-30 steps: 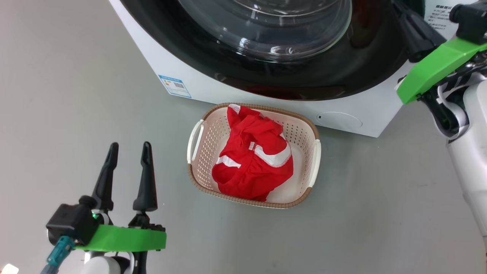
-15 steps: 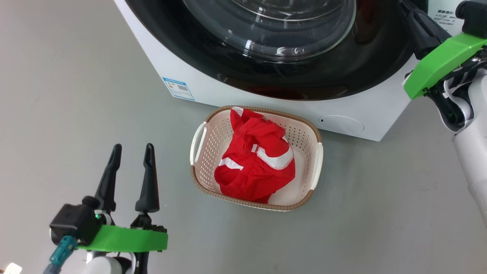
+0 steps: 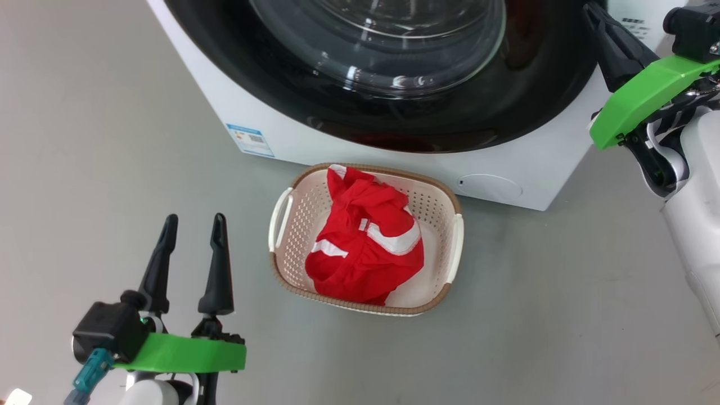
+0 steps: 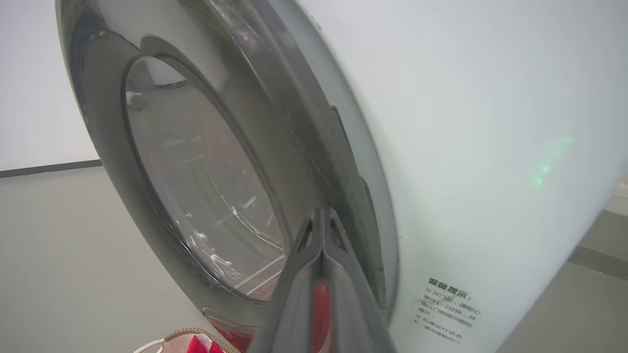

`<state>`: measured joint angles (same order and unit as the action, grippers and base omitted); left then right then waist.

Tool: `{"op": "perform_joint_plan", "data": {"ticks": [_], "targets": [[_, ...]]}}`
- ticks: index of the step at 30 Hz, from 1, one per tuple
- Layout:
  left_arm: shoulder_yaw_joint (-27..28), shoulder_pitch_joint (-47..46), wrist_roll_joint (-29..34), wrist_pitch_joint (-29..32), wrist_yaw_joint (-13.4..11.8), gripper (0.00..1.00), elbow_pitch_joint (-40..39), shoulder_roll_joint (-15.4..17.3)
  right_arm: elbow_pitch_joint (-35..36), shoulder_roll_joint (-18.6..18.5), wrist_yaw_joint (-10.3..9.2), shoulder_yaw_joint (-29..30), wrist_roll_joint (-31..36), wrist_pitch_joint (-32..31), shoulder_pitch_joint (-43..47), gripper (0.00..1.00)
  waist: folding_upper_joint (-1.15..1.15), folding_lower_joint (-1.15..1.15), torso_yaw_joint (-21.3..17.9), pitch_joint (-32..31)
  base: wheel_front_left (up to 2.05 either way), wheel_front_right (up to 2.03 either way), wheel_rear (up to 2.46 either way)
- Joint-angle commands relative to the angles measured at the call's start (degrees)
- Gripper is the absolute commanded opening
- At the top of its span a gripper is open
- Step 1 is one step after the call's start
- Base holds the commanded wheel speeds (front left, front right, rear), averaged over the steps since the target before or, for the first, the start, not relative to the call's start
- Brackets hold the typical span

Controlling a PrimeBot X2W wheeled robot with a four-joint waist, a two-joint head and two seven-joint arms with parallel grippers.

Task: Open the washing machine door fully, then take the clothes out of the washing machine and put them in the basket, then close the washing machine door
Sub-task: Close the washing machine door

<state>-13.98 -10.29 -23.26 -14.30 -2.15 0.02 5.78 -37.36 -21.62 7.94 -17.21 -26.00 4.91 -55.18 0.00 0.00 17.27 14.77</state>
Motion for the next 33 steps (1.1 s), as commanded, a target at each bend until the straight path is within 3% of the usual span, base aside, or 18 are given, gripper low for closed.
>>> {"op": "perform_joint_plan", "data": {"ticks": [1,18,33], "targets": [[2.2,-1.2,0.7,-0.6,0.4,1.00,-1.3,1.5,1.2,0.0,-0.45,-0.4,-1.2,0.9,-0.8,0.00,0.00,0.00,-0.7,-0.3,0.00,0.00,0.00],[2.9,-0.7,0.6,1.0,-0.8,1.00,-3.2,3.6,9.3,1.5,-0.45,-4.7,-0.4,4.4,8.4,0.00,0.00,0.00,-7.5,-3.0,0.00,0.00,0.00],[3.4,2.4,0.6,2.6,-2.6,1.00,-5.4,5.1,23.2,10.2,-0.45,6.3,7.0,4.0,27.7,0.00,0.00,0.00,-13.0,-7.6,0.00,0.00,0.00]]}}
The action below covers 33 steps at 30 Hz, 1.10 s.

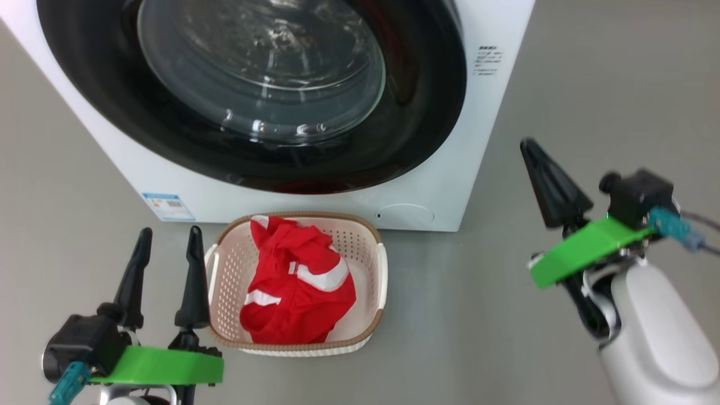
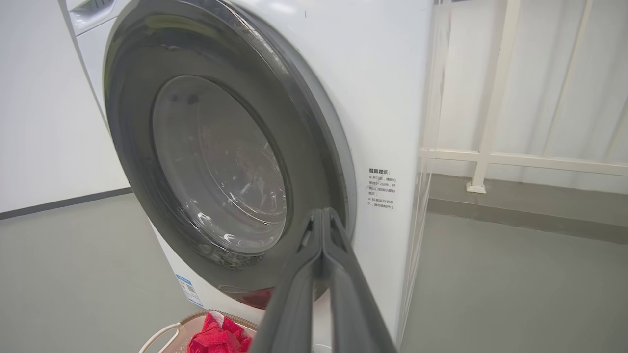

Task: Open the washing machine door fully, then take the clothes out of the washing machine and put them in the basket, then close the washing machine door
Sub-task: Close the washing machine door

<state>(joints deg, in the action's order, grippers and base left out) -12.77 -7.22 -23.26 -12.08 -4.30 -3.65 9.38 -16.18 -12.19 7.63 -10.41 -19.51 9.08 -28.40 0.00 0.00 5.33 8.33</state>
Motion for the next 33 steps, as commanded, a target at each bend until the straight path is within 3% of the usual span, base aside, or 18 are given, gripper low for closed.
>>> {"op": "perform_joint_plan", "data": {"ticks": [1,10,16,18,20,21,23,24,33], "targets": [[2.2,-0.4,0.6,0.4,-0.6,1.00,-1.8,1.5,3.2,1.5,-0.14,0.3,1.0,-0.5,2.5,0.00,0.00,0.00,-1.3,-1.5,0.00,0.00,0.00],[2.3,2.0,0.4,0.7,-1.4,1.00,-3.1,2.0,14.8,7.2,-0.14,7.7,5.4,-4.2,15.6,0.00,0.00,0.00,-2.7,-3.2,0.00,0.00,0.00],[2.5,3.4,0.3,0.8,-1.9,1.00,-3.9,2.4,20.3,9.0,-0.14,9.9,6.3,-5.8,21.8,0.22,0.00,0.00,-3.4,-3.9,0.00,0.00,0.00],[2.5,3.8,0.3,0.8,-2.1,1.00,-4.1,2.6,21.5,9.2,-0.14,10.1,6.6,-6.3,23.2,0.41,0.00,0.00,-3.7,-4.2,0.00,0.00,0.00],[2.4,4.2,0.4,0.9,-2.3,1.00,-4.3,2.7,22.5,9.2,-0.14,10.4,6.7,-6.7,24.4,0.52,0.00,0.00,-3.8,-4.6,0.00,0.00,0.00],[2.4,4.5,0.4,1.0,-2.4,1.00,-4.4,2.8,22.9,9.3,-0.14,10.6,6.6,-6.9,24.9,0.70,0.00,0.00,-3.9,-4.8,0.00,0.00,0.00],[2.5,4.9,0.3,1.1,-2.6,1.00,-4.6,2.9,23.6,9.3,-0.14,10.8,6.1,-7.2,25.8,0.96,0.00,0.00,-4.0,-5.2,0.00,0.00,0.00],[2.4,5.1,0.3,1.2,-2.6,1.00,-4.7,2.9,24.0,9.3,-0.14,11.0,6.0,-7.4,26.2,1.00,0.00,0.00,-4.0,-5.4,0.00,0.00,0.00],[2.6,6.9,0.2,1.4,-3.5,1.00,-5.5,3.3,26.0,9.3,-0.14,12.0,4.9,-8.3,29.2,1.00,0.00,0.00,-4.4,-6.9,0.00,0.00,0.00]]}}
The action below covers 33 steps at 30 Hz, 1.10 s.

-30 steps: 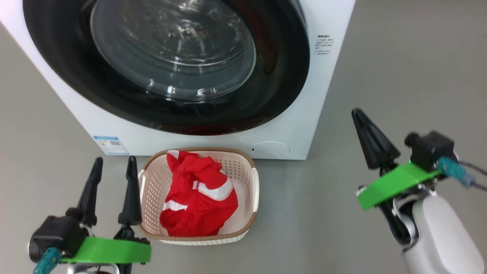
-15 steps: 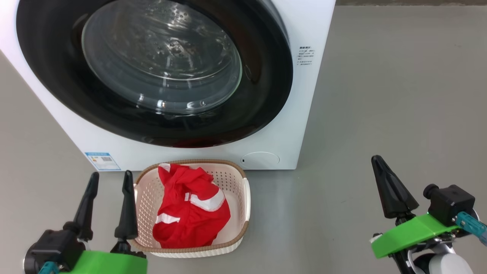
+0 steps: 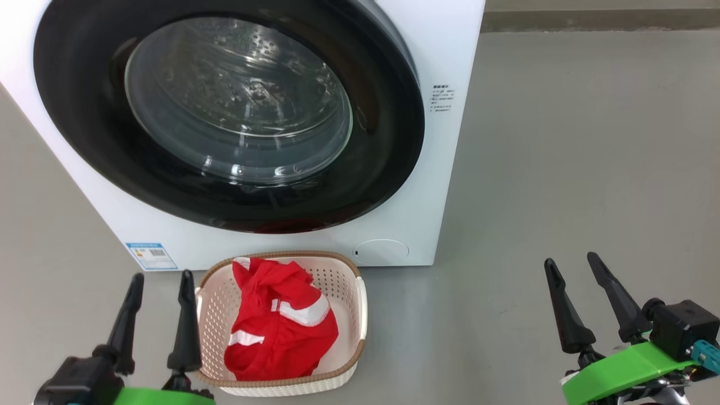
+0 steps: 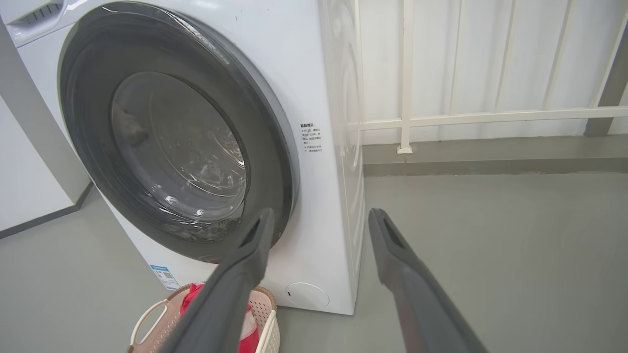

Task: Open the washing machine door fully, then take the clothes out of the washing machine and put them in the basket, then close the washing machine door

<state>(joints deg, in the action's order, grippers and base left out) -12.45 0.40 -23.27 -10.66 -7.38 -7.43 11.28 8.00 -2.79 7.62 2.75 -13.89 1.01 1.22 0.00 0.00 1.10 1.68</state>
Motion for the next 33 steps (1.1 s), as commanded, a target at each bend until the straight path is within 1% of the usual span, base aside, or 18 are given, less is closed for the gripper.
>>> {"op": "perform_joint_plan", "data": {"ticks": [1,9,33], "targets": [[2.3,-0.5,0.2,0.1,-0.6,1.00,-1.8,1.5,1.9,-0.1,-0.13,-1.1,-0.8,-0.2,-0.2,1.00,0.00,0.00,-0.2,-0.4,0.00,0.00,0.00],[2.0,0.7,0.4,0.6,-1.2,1.00,-2.5,1.7,2.1,-0.1,-0.13,-0.4,-1.9,-0.5,1.5,1.00,0.00,0.00,-0.6,-1.6,0.00,0.00,0.00],[1.1,2.0,0.0,1.1,-1.5,1.00,-3.4,2.6,2.3,-0.1,-0.13,-1.0,-2.8,-0.3,3.1,1.00,0.00,0.00,-1.1,-2.8,0.00,0.00,0.00]]}}
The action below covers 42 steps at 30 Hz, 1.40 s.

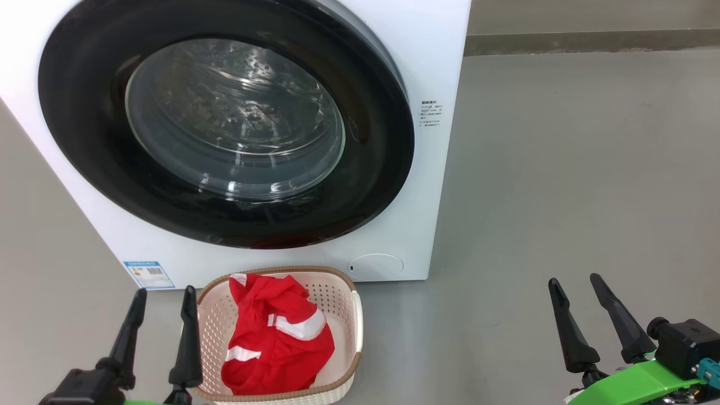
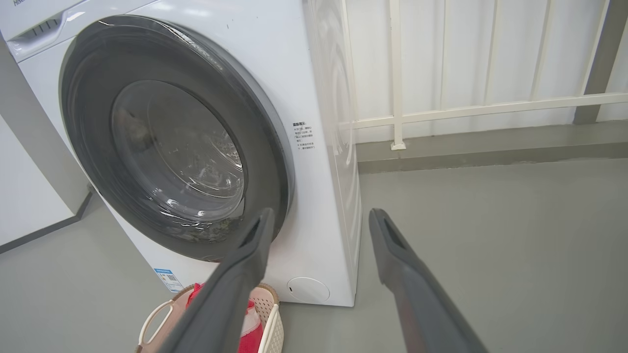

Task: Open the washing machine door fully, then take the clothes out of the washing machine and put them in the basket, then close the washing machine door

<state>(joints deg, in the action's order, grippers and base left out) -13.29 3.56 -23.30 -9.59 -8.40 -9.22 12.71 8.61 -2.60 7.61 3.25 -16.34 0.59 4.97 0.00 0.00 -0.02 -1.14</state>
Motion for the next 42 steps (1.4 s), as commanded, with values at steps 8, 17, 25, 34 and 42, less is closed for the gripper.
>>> {"op": "perform_joint_plan", "data": {"ticks": [8,17,25,34,42], "targets": [[-0.2,0.0,-0.2,0.2,-0.1,0.00,-0.3,0.1,0.0,0.0,0.00,-0.1,-0.5,0.0,0.0,0.00,0.00,0.00,0.0,0.1,0.00,0.00,0.00],[0.1,0.3,-3.9,0.7,0.6,0.00,2.1,-1.1,-2.9,-0.1,-0.01,-0.4,-4.6,-0.1,-0.3,0.00,0.00,-0.13,0.0,0.0,0.00,0.00,0.00],[1.1,-0.4,-8.6,1.5,1.6,0.00,3.7,-1.4,-4.4,-0.4,-0.01,-0.6,-9.7,-0.2,-1.1,0.00,0.00,-0.01,0.0,0.2,0.00,0.00,0.00],[2.3,-1.3,-13.8,2.5,2.9,0.00,5.5,-1.8,-5.9,-0.7,-0.02,-0.7,-15.5,-0.4,-1.9,0.00,0.00,-0.01,0.0,0.3,0.00,0.00,0.00],[3.4,-2.0,-18.3,3.3,3.9,0.00,7.1,-2.3,-7.2,-0.9,-0.03,-0.7,-20.5,-0.7,-2.6,0.00,0.00,0.00,0.0,0.4,0.00,0.00,0.00]]}}
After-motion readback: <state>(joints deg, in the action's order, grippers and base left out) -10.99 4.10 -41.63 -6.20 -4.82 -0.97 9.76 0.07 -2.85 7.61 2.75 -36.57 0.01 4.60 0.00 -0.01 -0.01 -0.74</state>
